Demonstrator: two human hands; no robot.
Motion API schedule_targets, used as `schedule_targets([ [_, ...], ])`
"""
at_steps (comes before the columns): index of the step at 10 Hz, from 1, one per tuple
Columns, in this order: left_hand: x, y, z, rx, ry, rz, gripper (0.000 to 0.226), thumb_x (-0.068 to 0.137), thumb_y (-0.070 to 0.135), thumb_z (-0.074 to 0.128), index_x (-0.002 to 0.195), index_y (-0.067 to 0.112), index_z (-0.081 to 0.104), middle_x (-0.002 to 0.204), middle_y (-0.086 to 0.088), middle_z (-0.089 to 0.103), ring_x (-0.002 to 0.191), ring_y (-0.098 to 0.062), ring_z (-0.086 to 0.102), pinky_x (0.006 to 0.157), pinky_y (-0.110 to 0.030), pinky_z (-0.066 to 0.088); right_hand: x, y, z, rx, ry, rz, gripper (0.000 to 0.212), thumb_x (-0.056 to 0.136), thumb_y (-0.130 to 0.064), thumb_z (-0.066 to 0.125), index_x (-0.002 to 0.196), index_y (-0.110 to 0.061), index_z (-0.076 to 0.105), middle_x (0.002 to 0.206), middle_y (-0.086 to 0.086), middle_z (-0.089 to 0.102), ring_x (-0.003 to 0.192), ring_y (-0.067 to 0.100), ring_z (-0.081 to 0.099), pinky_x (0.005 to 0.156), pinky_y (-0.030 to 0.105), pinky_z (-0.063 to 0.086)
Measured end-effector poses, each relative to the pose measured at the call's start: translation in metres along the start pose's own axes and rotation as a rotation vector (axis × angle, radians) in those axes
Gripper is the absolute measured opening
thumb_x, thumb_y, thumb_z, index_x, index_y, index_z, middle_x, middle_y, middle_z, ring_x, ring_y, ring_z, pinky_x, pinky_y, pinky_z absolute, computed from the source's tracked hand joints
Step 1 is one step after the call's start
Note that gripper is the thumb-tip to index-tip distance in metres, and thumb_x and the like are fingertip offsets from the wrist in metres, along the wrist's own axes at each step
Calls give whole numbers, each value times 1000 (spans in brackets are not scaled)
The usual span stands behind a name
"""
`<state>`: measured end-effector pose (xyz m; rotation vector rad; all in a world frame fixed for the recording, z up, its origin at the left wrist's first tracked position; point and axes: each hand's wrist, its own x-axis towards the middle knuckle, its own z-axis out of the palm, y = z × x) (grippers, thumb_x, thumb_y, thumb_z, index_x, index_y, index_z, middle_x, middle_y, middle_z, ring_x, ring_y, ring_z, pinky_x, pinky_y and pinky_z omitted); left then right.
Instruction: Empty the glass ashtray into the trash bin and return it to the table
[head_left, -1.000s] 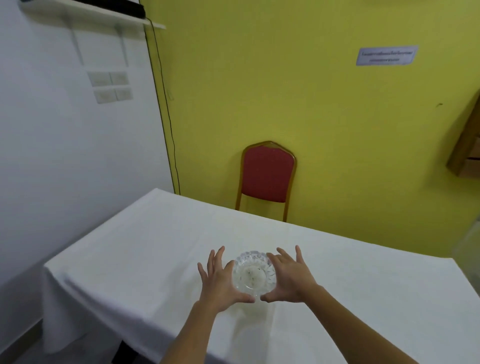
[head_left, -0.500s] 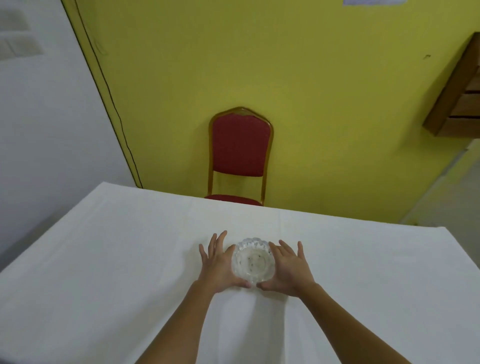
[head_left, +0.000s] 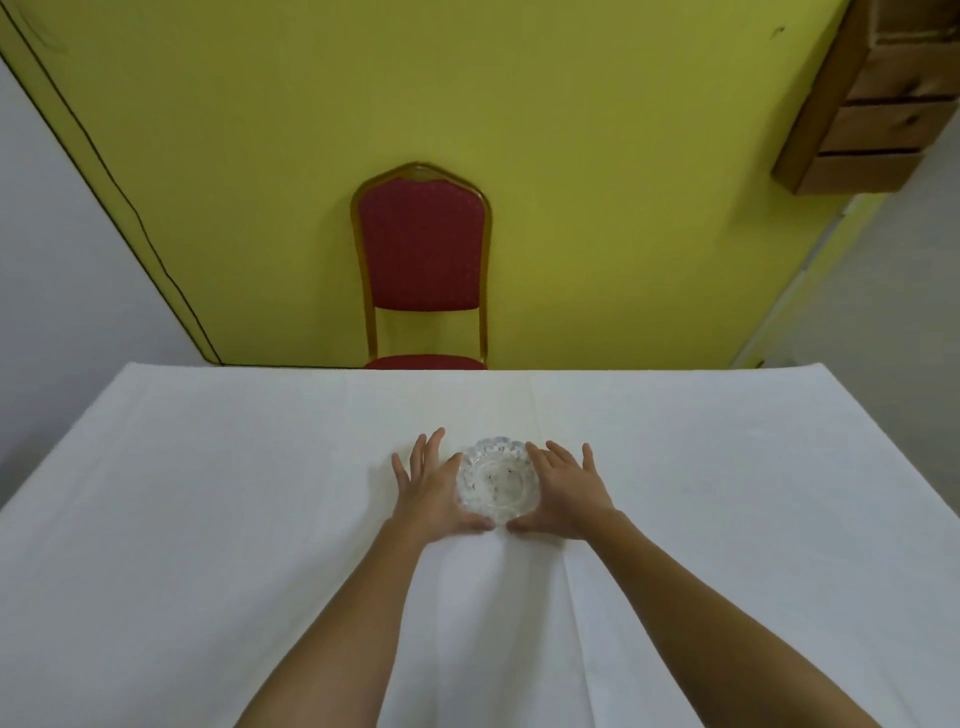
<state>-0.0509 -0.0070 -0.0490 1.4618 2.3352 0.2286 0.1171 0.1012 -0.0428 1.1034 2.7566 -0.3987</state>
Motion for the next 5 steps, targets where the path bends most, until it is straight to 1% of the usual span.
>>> schedule_targets([
  [2,-6,8,-8,74,-60,3,106,66,70,69,149,20,28,162,-7,-11,150,-29,-16,116,-57,-11,-5,-14,-10,-38,-86,49,118,72,-67,65,152,-9,1,162,4,15,150,23,4,119,57,1],
  [3,-11,8,-13,125,-109,-16,104,73,69,62,153,17,19,163,-9,-12,150,-29,-15,117,-57,-9,-8,-19,-16,-60,-113,63,113,76,-62,64,152,-9,-1,162,3,11,151,24,0,120,55,3],
  [4,-21,11,-21,197,-133,5,100,82,66,55,155,15,8,163,-10,-13,150,-28,-15,117,-57,-9,-19,-23,-21,-98,-124,64,107,82,-53,64,152,-8,-3,163,5,6,151,25,-3,121,50,4],
  [5,-26,17,-38,269,-79,47,91,91,60,47,155,12,4,164,-10,-10,151,-27,-12,118,-56,-6,-24,-26,-33,-139,-92,89,95,89,-44,59,152,-6,-2,163,7,4,150,25,-3,122,48,5],
])
